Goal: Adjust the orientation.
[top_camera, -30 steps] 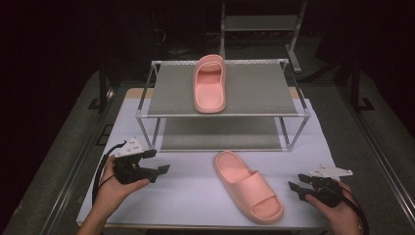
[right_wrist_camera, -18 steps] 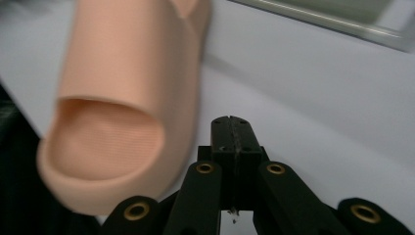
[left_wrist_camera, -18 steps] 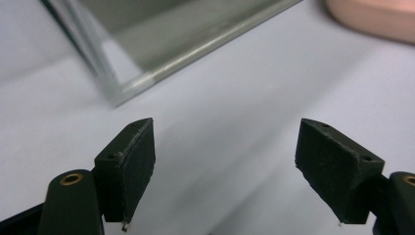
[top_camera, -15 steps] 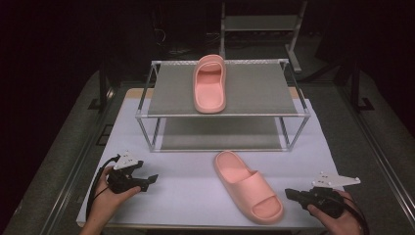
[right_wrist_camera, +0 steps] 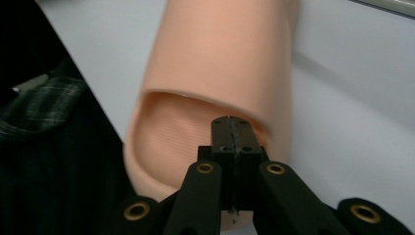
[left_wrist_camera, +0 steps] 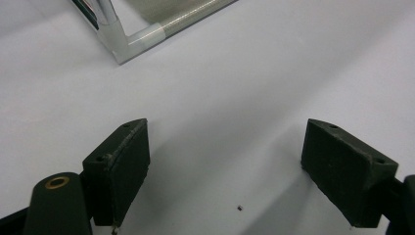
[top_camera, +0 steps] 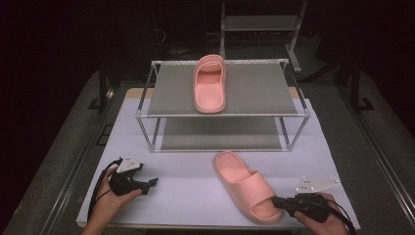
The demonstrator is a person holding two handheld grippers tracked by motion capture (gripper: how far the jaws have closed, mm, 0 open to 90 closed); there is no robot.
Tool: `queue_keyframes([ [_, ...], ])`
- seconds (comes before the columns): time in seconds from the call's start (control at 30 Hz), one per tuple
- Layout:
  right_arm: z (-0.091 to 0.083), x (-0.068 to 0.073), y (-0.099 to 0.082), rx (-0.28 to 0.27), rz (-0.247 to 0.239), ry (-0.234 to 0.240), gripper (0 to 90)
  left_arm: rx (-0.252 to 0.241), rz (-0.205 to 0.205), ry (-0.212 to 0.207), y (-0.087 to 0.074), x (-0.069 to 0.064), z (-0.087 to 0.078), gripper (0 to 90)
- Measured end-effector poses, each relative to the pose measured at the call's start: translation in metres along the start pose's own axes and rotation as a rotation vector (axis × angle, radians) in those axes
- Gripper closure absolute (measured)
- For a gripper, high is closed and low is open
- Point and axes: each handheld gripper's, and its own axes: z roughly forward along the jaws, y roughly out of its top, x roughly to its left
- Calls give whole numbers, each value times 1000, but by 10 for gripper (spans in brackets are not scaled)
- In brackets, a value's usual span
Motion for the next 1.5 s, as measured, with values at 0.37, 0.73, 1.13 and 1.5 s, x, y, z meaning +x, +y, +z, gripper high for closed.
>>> queue_keyframes([
  [0.37, -5, -32, 7, -5, 24, -109, 900, 3, -4, 3, 0, 0, 0, 158],
  [0.73, 2, -83, 26, -17, 64, -181, 900, 4, -4, 3, 0, 0, 0, 158],
  [1.13, 10, -109, 41, -27, 89, -231, 900, 3, -7, 2, 0, 0, 1, 157],
  [1.5, -17, -83, 46, -124, 87, -218, 899, 3, -8, 0, 0, 1, 1, 157],
])
